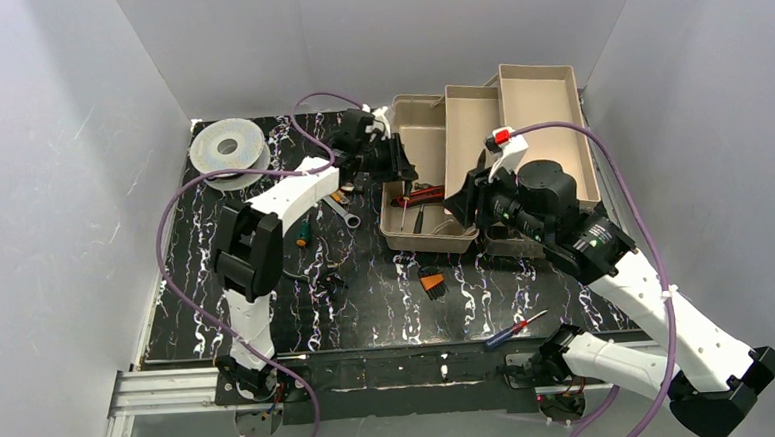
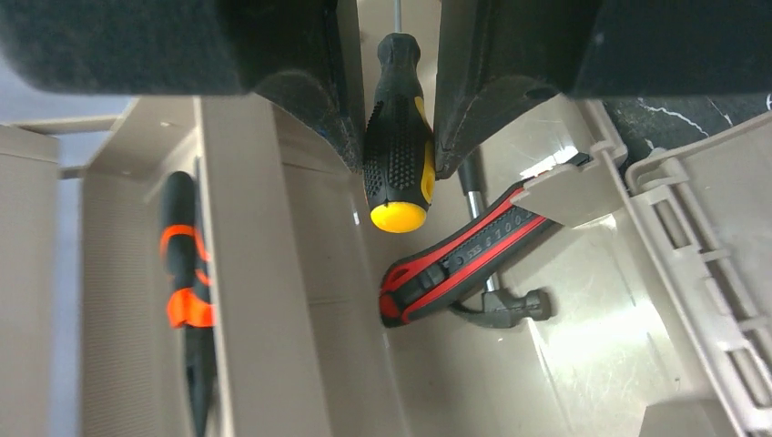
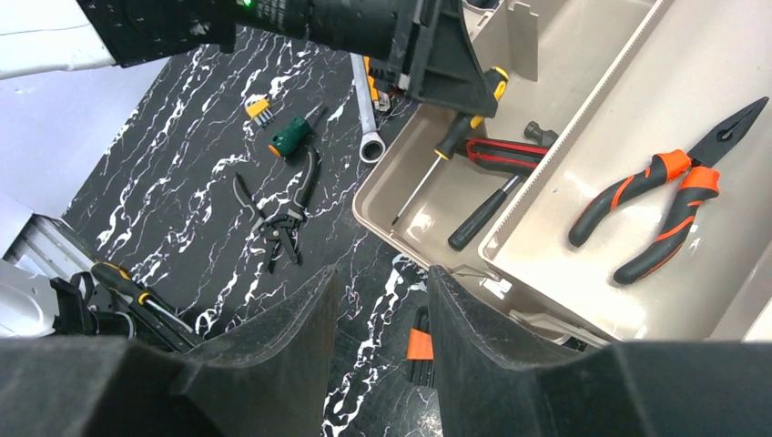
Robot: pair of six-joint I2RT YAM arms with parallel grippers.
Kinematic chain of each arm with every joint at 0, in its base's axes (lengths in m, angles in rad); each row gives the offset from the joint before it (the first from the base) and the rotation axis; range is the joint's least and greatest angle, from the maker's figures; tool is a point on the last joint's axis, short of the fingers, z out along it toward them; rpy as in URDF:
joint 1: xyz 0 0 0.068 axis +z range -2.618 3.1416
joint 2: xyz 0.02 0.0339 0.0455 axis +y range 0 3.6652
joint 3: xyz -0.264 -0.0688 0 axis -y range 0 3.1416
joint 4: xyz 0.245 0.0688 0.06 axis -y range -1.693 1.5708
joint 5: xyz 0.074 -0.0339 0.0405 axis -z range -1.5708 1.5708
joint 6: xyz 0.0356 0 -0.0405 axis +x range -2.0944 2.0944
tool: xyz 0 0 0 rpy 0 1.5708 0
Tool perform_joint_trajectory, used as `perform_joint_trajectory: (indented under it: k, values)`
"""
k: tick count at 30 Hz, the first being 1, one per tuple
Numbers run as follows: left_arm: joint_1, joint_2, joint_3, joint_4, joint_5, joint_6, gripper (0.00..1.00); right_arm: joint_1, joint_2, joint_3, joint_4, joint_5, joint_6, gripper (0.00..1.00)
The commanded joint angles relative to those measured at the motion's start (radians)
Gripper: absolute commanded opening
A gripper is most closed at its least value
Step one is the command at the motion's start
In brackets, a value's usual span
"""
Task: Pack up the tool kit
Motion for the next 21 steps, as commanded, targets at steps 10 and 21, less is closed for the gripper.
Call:
perform_joint_trajectory:
  k: [10, 21]
  values:
    - [-0.080, -0.010, 0.079, -0.112, -0.184, 0.159, 0.62, 0.011, 0.003, -0.053, -0.235, 0.050, 0.033, 0.74]
    - [-0.119, -0.190, -0.028, -0.061, -0.251, 0.168, 0.87, 0.099, -0.032, -0.158, -0.534, 0.236, 0.495, 0.78]
